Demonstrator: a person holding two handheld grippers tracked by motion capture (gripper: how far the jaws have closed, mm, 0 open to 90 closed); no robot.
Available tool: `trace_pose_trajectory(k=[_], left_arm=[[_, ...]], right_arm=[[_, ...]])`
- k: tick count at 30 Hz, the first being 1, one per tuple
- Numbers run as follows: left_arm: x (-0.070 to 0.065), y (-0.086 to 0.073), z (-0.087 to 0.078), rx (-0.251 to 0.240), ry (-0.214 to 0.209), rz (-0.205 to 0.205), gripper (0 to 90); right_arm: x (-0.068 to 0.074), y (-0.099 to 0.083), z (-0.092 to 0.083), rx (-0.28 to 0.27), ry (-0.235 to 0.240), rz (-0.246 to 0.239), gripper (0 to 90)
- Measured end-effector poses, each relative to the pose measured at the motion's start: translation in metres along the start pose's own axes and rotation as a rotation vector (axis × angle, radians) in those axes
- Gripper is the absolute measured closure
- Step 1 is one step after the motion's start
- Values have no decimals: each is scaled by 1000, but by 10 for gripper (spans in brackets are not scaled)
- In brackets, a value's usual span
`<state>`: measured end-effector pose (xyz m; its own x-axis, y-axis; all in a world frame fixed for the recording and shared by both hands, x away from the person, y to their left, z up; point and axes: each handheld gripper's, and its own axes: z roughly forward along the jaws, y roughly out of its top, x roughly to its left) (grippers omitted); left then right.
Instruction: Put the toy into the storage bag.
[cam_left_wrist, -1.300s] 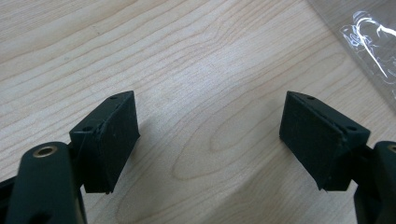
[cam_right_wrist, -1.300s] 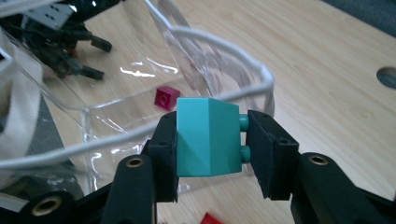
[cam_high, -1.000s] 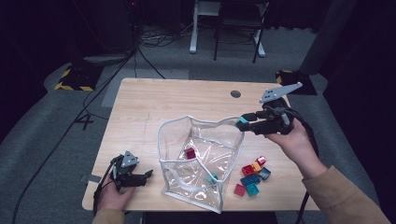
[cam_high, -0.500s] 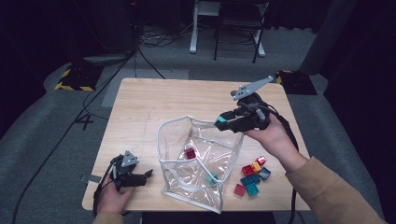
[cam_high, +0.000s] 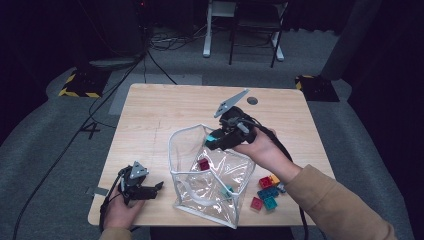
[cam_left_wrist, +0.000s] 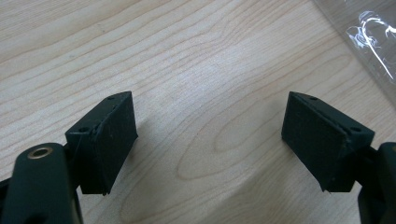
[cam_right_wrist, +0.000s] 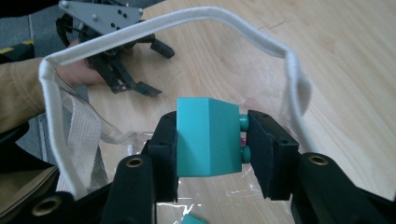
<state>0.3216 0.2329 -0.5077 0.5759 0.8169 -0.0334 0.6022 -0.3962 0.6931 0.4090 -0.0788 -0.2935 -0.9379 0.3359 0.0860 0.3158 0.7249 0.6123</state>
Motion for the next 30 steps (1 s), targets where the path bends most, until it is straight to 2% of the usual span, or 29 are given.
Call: trace_pose_trajectory(k=[5, 9, 18, 21, 24, 30], left_arm=[[0, 0, 0, 1, 2, -1, 185], [0, 0, 0, 1, 2, -1, 185], [0, 0, 0, -1, 2, -3, 184], [0, 0, 0, -1, 2, -3, 185], [0, 0, 0, 1, 2, -1, 184], [0, 0, 0, 1, 3, -1, 184]], right_arm=[[5, 7, 26, 67, 20, -6, 569], [7, 10, 45, 146, 10, -19, 569], [7, 11, 61, 268, 7, -16, 568], [6, 11, 61, 273, 22, -11, 561], [6, 10, 59, 235, 23, -25, 451], [6, 7, 50, 198, 23, -23, 425]])
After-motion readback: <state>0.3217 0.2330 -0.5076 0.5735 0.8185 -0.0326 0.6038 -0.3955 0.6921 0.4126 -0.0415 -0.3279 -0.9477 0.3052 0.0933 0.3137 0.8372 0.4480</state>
